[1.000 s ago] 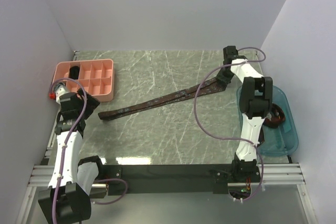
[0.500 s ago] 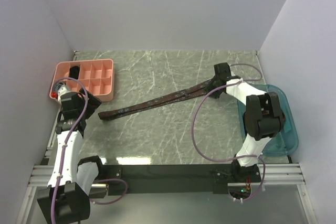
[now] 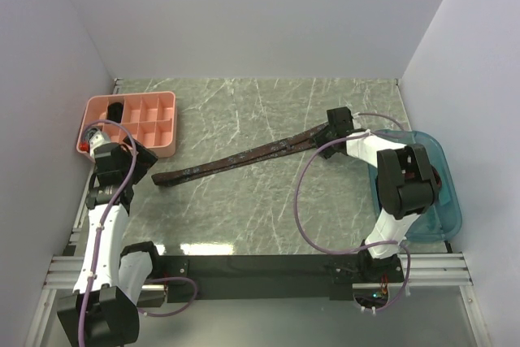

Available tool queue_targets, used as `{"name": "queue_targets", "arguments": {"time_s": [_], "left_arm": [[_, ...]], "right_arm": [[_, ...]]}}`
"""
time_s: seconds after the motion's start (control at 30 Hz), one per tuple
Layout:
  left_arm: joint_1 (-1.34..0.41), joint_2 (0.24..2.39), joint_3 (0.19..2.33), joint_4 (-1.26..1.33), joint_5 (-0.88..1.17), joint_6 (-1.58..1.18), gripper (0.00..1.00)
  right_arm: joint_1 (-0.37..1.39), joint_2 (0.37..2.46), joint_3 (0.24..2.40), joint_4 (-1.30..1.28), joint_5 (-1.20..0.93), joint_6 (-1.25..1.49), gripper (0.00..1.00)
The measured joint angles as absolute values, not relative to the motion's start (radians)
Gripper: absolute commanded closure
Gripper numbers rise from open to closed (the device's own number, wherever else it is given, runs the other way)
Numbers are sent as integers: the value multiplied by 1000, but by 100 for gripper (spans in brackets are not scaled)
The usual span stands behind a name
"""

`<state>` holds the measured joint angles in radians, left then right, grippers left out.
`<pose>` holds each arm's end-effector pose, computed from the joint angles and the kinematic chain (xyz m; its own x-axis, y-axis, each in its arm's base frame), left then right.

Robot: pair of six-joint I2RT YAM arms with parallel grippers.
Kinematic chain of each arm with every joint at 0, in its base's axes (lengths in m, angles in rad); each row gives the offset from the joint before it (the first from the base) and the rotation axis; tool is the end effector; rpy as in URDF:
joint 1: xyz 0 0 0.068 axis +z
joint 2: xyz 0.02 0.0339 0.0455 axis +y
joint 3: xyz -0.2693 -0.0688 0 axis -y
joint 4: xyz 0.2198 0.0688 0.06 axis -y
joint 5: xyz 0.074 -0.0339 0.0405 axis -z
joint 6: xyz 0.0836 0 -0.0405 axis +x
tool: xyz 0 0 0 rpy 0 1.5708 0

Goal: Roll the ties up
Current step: Flatten the tie

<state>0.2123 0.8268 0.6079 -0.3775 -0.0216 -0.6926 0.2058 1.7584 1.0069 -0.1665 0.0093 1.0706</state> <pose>0.1908 0.0430 0.2340 -0.2769 -0.7127 -0.6445 -0.5262 0.6737 -0.5190 0.3599 0.0743 0.1467 -0.5474 0.7821 -0.2978 0.5870 0.6125 0.5295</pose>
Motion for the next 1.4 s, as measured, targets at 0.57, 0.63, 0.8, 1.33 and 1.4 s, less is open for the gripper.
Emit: {"name": "queue_targets", "arguments": {"time_s": [0.57,0.63,0.8,1.33,1.4], "left_arm": [[206,815,607,-377,1,-693,3],[205,812,607,-377,2,-693,3],[205,812,607,-377,2,-693,3],[201,811,607,-377,3,-693,3],[200,811,605,-374,3,-693,3]], "right_arm": [[273,1810,1023,-160,109,1246,54],[273,1817,1031,-162,115,1262,55],[273,1848,1063,-165,132,1285,65],[254,1944,1228,-307,163,1232,100],[244,1957,1264,-338,167,1216,100]]}}
